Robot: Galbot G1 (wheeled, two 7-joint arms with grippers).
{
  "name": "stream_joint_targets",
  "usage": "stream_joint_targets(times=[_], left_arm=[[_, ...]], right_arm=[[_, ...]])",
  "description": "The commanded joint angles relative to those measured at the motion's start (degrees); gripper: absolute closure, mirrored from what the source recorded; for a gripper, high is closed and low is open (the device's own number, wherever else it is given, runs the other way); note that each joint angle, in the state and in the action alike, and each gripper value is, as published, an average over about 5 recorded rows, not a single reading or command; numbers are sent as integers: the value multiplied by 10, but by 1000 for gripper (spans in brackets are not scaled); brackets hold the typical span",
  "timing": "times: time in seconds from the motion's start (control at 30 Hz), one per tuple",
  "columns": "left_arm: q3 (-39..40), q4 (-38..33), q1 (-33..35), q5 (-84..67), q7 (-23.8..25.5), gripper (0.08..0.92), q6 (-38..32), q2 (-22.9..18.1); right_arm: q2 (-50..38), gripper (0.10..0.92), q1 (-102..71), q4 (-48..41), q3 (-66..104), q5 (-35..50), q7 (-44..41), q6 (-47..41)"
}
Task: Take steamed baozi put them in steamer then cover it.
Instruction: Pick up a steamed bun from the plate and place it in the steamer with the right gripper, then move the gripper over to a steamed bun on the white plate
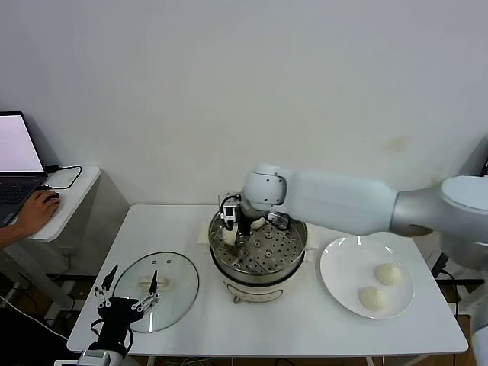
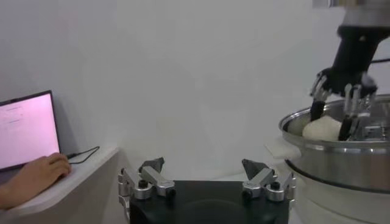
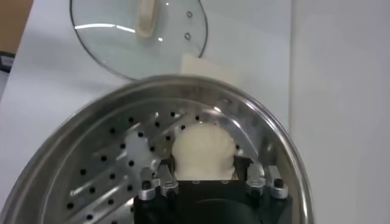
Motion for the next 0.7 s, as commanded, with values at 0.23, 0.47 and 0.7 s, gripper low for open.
stream_joint_targets(times=[0.23, 0.47, 0.7], left_arm=[[1, -1, 1, 0, 0, 177, 0, 0], [-2, -2, 4, -3, 1, 177, 0, 6], [3, -2, 3, -3, 1, 177, 0, 11]], right_arm=[[3, 244, 12, 2, 3, -5, -22, -7], [-125, 203, 130, 92, -10, -30, -139, 19], [-311, 203, 214, 202, -40, -92, -234, 109]])
